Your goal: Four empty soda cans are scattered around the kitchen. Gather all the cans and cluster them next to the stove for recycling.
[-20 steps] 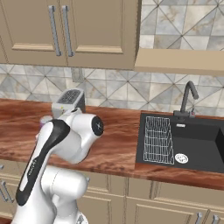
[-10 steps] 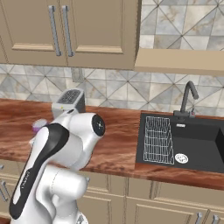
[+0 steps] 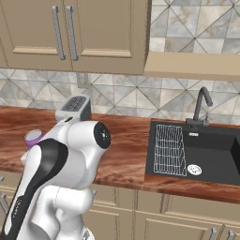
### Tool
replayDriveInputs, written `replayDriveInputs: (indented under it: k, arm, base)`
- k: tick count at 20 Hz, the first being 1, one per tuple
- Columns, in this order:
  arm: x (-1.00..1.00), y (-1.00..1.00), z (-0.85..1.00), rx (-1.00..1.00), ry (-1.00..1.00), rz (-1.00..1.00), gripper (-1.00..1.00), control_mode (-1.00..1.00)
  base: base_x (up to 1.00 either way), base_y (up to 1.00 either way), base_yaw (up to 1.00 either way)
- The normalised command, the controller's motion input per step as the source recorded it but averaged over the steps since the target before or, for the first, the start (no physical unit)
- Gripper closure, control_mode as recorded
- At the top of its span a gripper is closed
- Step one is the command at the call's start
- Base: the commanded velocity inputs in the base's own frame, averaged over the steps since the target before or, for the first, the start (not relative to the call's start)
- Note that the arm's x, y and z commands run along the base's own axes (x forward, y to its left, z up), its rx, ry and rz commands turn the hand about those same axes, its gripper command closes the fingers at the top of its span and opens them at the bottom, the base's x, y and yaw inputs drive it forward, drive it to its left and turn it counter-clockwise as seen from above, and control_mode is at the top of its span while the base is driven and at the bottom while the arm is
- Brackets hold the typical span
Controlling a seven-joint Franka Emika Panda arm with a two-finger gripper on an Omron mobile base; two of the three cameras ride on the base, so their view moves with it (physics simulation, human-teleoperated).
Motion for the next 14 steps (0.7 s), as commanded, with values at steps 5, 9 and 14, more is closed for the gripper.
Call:
replayDriveInputs:
  k: [5, 9, 14]
  arm:
    - [-0.17, 0.0, 0.1, 0.0, -0.05, 0.0, 1.0, -1.0]
    - [0.0, 0.0, 0.0, 0.0, -0.01, 0.0, 1.0, 1.0]
    - [0.0, 0.0, 0.0, 0.0, 0.0, 0.0, 1.0, 1.0]
  base:
    - [0.0, 0.0, 0.0]
    - [0.0, 0.0, 0.0]
    - [0.03, 0.01, 0.05]
